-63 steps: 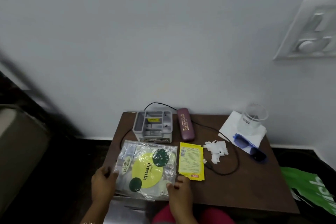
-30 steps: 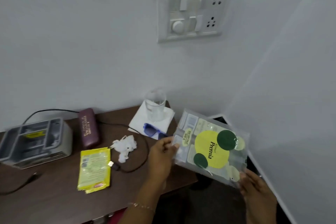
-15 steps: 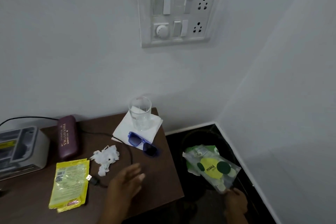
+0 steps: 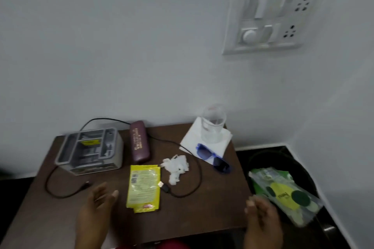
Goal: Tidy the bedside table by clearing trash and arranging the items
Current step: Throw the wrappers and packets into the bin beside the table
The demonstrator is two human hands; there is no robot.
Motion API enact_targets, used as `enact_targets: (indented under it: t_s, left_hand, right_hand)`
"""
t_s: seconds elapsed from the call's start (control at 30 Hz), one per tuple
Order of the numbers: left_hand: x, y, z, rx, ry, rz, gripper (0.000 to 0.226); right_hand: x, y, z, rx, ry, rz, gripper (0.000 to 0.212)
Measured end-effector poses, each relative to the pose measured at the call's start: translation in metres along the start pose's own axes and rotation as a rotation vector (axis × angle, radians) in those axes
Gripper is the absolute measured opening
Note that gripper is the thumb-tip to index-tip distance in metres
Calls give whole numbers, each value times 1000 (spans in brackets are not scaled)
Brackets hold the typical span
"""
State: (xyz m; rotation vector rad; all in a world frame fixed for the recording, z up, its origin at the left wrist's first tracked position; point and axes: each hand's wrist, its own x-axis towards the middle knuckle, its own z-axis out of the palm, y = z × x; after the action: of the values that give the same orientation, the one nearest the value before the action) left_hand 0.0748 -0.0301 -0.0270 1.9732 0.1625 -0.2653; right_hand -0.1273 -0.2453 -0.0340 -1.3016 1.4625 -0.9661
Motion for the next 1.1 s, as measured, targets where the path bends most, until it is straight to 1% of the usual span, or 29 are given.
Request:
enact_targets:
  t_s: [0.07, 0.13, 0.17, 0.2, 0.23, 0.33, 0.37, 0.47, 0.57, 0.7, 0.8, 0.93, 1.1]
  left_hand:
    - [-1, -1, 9, 4, -20, -36, 41]
    - [3, -2, 19, -44, -66, -87, 41]
    - [5, -4, 23, -52, -96, -118, 41]
    - [7, -4, 28, -60, -130, -121, 43]
    - [7, -3, 31, -48, -148, -123, 44]
    - [16, -6, 34, -61, -175, -144, 31]
    - [17, -7, 33, -55, -180, -163, 27]
    - [20, -16, 25, -61, -182, -189, 20]
    - [13, -25, 8, -104, -166, -208, 3]
    - [-10, -23, -9, -250, -175, -194, 8]
    - [-32, -10, -5, -302, -173, -169, 11]
    - [-65, 17, 35, -357, -284, -120, 8]
    - [-105, 37, 121, -373, -471, -106, 14]
  right_hand:
    - [-41, -9, 33, -40, -287, 32, 21]
    - [-77, -2, 65, -77, -551, 112, 21]
    - [-91, 2, 79, -98, -648, 174, 25]
    - [-101, 6, 91, -142, -705, 191, 31]
    - [-109, 8, 101, -173, -732, 167, 35]
    - [-118, 7, 121, -266, -742, 55, 32]
    - [-118, 4, 124, -266, -731, 46, 32]
    - [-115, -5, 125, -247, -685, 54, 21]
    - [-120, -3, 122, -218, -675, 61, 26]
    - [-124, -3, 108, -160, -703, 89, 26]
    - [-112, -5, 87, -70, -670, 92, 27]
    - [-76, -7, 48, 127, -530, 147, 24]
    - [-13, -3, -2, 287, -214, 263, 19]
